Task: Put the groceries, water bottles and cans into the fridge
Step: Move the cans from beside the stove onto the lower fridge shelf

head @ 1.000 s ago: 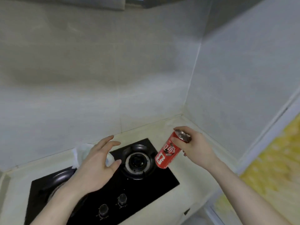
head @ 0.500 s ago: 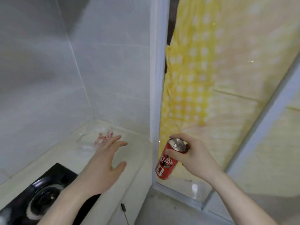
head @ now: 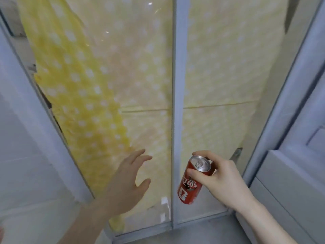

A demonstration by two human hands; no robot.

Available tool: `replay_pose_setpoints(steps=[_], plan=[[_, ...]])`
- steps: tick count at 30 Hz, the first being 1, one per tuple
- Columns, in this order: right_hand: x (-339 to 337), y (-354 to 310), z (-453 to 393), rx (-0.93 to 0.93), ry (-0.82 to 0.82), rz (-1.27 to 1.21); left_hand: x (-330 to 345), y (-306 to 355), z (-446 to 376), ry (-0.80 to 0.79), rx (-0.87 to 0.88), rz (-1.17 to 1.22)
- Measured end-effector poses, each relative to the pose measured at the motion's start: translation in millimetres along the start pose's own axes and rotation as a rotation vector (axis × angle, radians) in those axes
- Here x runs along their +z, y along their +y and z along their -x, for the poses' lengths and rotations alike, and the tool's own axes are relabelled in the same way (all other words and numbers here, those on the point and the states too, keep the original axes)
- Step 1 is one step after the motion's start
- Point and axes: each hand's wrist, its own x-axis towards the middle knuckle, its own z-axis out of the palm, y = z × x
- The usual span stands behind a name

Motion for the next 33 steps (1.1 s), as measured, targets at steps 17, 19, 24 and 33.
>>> replay_pose_setpoints(steps=[17, 19, 24, 33], plan=[[-149.4, 60.5, -41.0, 0.318, 0.576, 0.224, 115.2, 96.1, -280.0, -0.276, 0.577, 0.226], [-169.0, 63.5, -28.6, 0.356, 0.676, 0.258, 133.5, 123.9, -300.8, -0.329, 0.667, 0.239], [-215.9, 75.9, -8.7, 0.405, 0.892, 0.335, 171.4, 199.4, -341.1, -0.408, 0.829, 0.266], [-292.3, 124.9, -30.0, 0.325, 1.072, 0.219, 237.2, 299.7, -396.5, -0.467, 0.908, 0.240]])
